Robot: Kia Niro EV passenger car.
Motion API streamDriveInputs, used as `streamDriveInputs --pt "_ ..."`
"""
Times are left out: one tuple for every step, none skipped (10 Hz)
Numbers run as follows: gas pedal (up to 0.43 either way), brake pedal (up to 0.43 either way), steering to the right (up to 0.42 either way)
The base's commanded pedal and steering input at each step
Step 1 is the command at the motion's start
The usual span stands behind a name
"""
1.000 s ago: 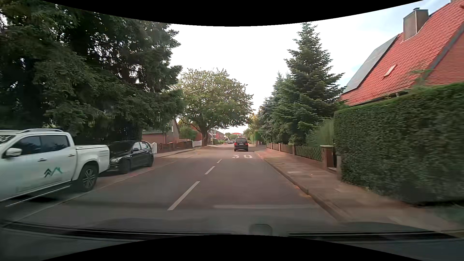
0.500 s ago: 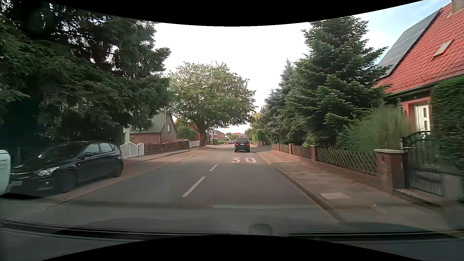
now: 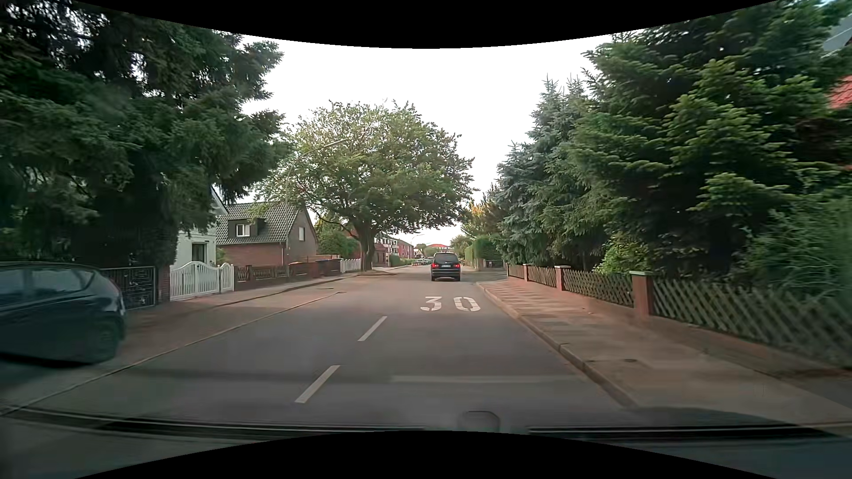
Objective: Follow the waypoints while adhering to traffic rules and regulations
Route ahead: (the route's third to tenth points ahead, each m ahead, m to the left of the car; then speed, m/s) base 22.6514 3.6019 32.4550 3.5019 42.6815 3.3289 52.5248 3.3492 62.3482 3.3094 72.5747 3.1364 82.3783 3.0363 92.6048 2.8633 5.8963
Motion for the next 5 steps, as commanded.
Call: streamDriveInputs --pt "0.000 0.177 -0.009" --pt "0.000 0.171 -0.009" --pt "0.000 0.171 -0.009" --pt "0.000 0.159 -0.009" --pt "0.000 0.085 -0.009"
